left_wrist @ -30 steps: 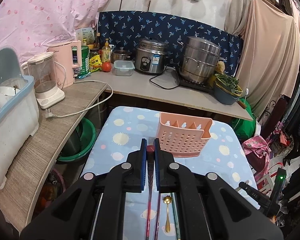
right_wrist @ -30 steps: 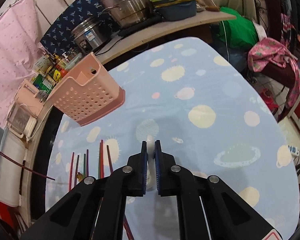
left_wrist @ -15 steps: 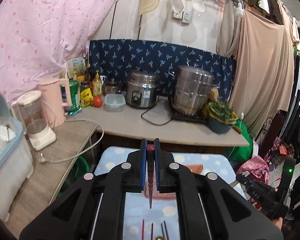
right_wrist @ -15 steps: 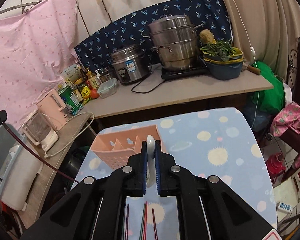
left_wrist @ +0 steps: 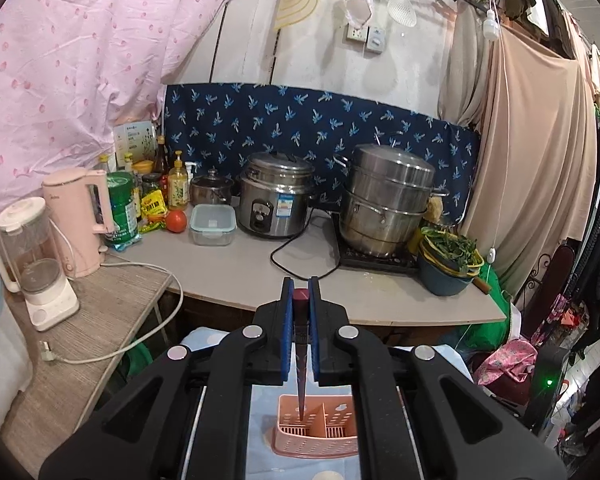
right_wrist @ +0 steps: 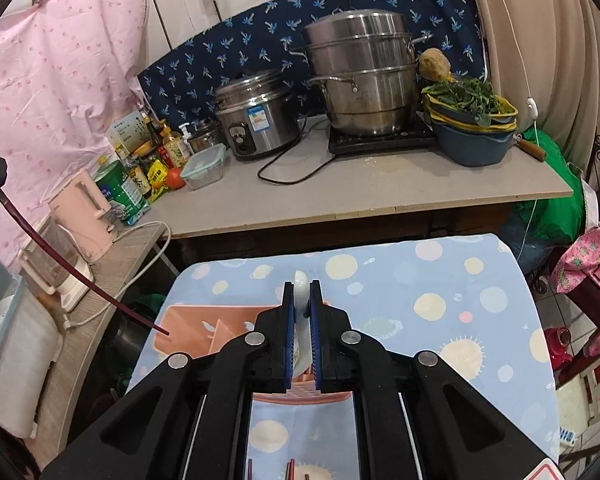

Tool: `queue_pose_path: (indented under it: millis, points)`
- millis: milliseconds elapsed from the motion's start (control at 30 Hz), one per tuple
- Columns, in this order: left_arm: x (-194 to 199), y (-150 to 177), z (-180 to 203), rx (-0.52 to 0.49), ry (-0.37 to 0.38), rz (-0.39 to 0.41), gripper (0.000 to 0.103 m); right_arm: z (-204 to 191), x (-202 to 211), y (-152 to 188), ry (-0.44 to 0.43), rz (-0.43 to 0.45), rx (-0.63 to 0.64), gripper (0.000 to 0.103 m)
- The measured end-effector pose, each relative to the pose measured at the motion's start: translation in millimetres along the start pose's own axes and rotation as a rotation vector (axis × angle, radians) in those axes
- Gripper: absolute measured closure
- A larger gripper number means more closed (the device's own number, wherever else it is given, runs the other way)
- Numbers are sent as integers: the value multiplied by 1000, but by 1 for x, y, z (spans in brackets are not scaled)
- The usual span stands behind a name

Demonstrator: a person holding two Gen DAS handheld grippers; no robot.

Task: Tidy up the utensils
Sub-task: 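Lower the chopstick into the holder with the left tool while the right tool drops the spoon in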

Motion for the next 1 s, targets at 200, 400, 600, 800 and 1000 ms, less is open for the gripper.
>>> queue_pose_path:
  millis: [200, 400, 600, 800, 1000]
  points:
    - [-32, 24, 1, -6, -19, -52, 96, 10, -25, 11, 12, -47, -14, 95]
    - [-49, 42, -4, -1, -47, -94, 96, 14, -35, 19, 17, -61, -15, 94]
    - [-46, 52, -9, -4, -73, -98, 83, 18, -26, 18, 21, -42, -26, 85]
    - [-33, 62, -18, -15, -100, -105, 80, 15, -10, 27, 16, -43, -19, 81]
    - [-19, 80, -29, -16, -121, -133, 80, 5, 9, 48, 6, -41, -15, 75]
Point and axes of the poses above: each gripper's, at about its wrist camera, not at the fingertips, and x roughly against the way its jaws point, z to its right, y to its underside, the point moved 4 cm from there along -x, roughly the way its jaws point, and after that the axes turned 11 degrees about -y, right-handed, at the moved point
